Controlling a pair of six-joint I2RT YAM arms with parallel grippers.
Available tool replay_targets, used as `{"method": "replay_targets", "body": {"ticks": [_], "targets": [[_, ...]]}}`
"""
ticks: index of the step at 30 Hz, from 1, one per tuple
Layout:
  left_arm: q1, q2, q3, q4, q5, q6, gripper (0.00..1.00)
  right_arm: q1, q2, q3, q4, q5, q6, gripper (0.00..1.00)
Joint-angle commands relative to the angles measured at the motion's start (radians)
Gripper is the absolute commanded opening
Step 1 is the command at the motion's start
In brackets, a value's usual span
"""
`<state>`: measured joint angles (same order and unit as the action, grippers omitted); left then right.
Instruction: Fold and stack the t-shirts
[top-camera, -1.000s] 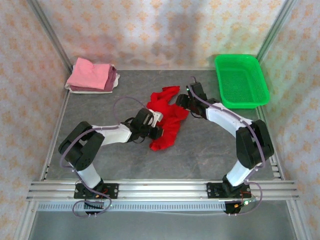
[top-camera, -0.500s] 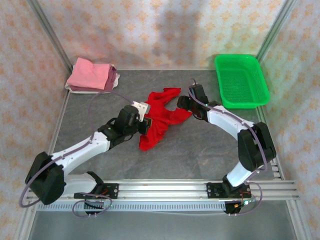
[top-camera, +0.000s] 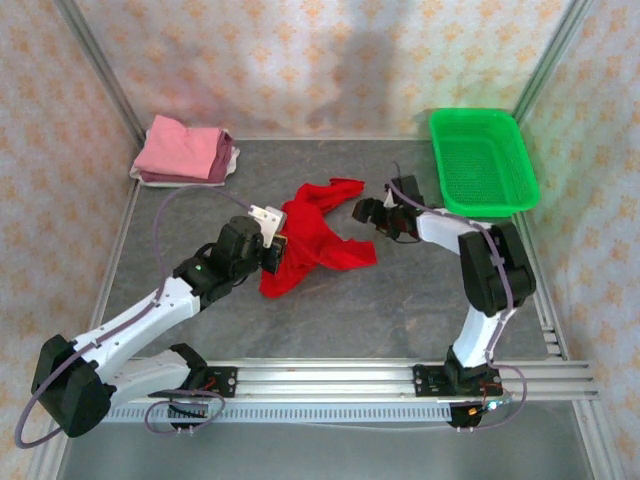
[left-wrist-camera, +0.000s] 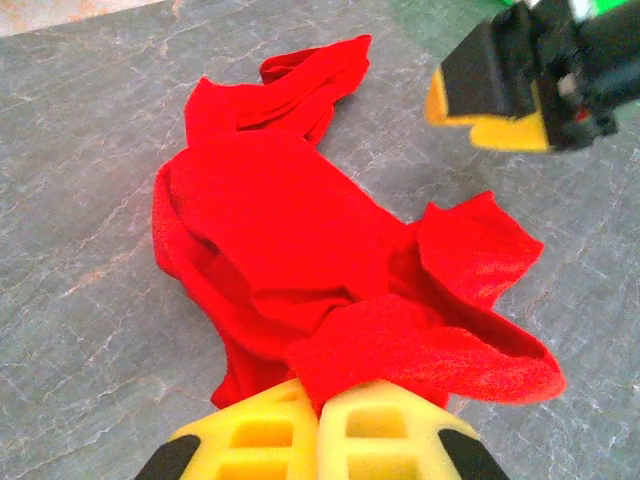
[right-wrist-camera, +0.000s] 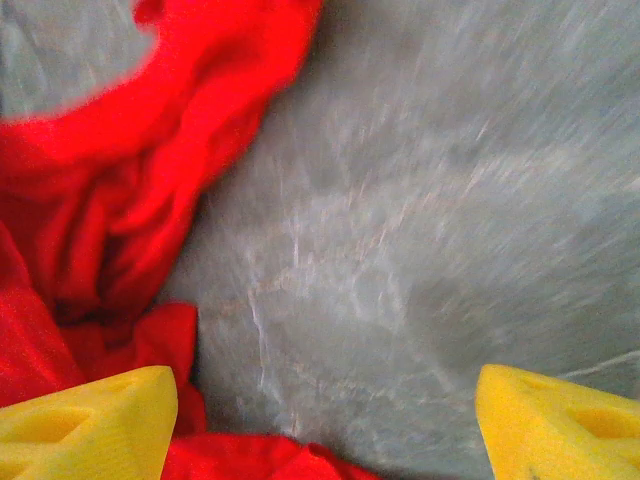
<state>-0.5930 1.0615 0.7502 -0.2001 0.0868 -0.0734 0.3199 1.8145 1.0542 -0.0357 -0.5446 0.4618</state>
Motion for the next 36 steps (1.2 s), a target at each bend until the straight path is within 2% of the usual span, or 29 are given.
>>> {"method": "replay_targets", "body": {"ticks": [1,3,4,9,10,14,19,23,26,28,32,36], "targets": [[0.009,0.000,0.006,-0.019,-0.044,0.024,0.00,0.071,0.034,0.000,0.053,-0.091,0.053,0.77],[0.009,-0.010,-0.001,-0.003,-0.064,0.022,0.00,0.100,0.060,0.015,0.028,-0.088,0.048,0.73],[0.009,-0.019,-0.006,0.008,-0.072,0.024,0.00,0.108,0.073,0.012,0.039,-0.101,0.058,0.67],[0.013,-0.037,-0.001,0.023,-0.095,0.033,0.00,0.117,0.074,-0.017,0.091,-0.109,0.090,0.20],[0.013,-0.043,0.003,0.024,-0.103,0.033,0.00,0.116,0.058,-0.021,0.086,-0.097,0.086,0.13],[0.016,-0.107,-0.003,0.050,-0.129,0.043,0.00,0.112,-0.035,-0.010,0.017,-0.031,0.052,0.00],[0.026,-0.202,0.039,0.031,-0.139,0.082,0.00,0.072,-0.193,-0.022,-0.023,0.023,0.038,0.00],[0.027,-0.240,0.092,0.006,-0.106,0.138,0.00,0.049,-0.247,-0.001,-0.108,0.108,-0.036,0.02],[0.029,-0.265,0.085,0.018,-0.121,0.173,0.00,0.030,-0.207,0.048,-0.166,0.179,-0.074,0.31],[0.030,-0.285,0.054,0.046,-0.174,0.184,0.00,0.024,-0.150,0.116,-0.207,0.185,-0.098,0.45],[0.047,-0.356,-0.037,0.144,-0.277,0.169,0.00,0.024,0.012,0.286,-0.265,0.205,-0.135,0.54],[0.106,-0.418,-0.105,0.207,-0.293,0.130,0.00,0.024,0.210,0.503,-0.346,0.246,-0.171,0.60]]}}
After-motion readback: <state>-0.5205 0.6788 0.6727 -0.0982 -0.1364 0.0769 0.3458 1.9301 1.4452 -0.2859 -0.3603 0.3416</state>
